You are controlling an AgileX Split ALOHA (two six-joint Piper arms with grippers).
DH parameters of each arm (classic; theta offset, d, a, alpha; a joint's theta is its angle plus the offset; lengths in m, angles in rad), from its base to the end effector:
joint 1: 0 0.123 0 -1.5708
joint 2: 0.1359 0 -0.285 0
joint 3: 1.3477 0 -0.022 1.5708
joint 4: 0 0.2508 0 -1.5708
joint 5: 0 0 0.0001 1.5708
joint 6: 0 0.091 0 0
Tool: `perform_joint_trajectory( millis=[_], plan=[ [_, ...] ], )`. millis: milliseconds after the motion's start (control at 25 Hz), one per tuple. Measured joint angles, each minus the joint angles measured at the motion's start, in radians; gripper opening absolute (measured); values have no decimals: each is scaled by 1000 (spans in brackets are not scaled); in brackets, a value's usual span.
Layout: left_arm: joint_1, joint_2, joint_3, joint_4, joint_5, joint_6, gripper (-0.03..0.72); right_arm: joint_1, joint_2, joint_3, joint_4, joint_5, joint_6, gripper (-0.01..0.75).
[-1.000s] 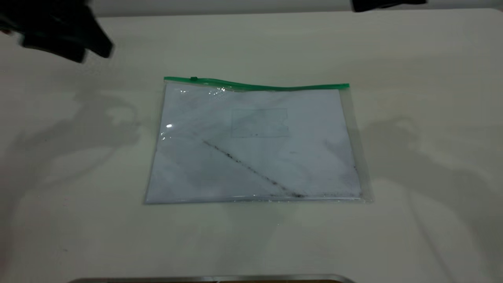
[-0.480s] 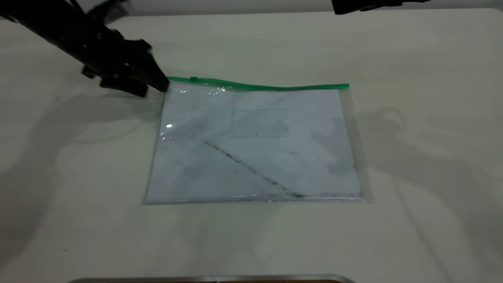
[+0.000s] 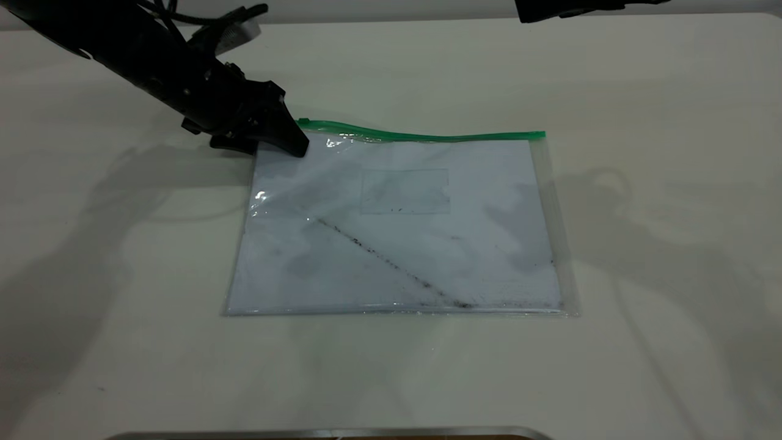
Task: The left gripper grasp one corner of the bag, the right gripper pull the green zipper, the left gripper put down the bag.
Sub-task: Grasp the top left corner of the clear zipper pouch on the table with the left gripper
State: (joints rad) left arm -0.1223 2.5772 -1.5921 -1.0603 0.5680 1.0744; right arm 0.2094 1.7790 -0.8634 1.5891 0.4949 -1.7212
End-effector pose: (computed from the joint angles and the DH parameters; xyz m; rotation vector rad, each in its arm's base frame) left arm 0.4531 -0.0988 -0.0159 0.4119 2.6738 -0.6817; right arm 0.3202 0.1123 0.1629 -0.6247 2.2666 0.6273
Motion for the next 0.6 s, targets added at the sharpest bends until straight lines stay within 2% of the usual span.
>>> perform_joint_trajectory(
  millis=[200, 240, 400, 600],
  plan=[
    [-1, -3, 0, 0, 7, 52, 105, 0, 2, -2, 20, -9, 0, 506],
    [-3, -10, 0, 0, 9, 87, 67, 0, 5, -8, 21, -13, -2, 506],
    [-21, -59, 0, 1, 8, 306, 53, 0, 66, -78, 27, 0, -19, 506],
    [-59, -124, 0, 1, -1, 668, 53, 0, 224, -240, 27, 82, -77, 506]
  ],
)
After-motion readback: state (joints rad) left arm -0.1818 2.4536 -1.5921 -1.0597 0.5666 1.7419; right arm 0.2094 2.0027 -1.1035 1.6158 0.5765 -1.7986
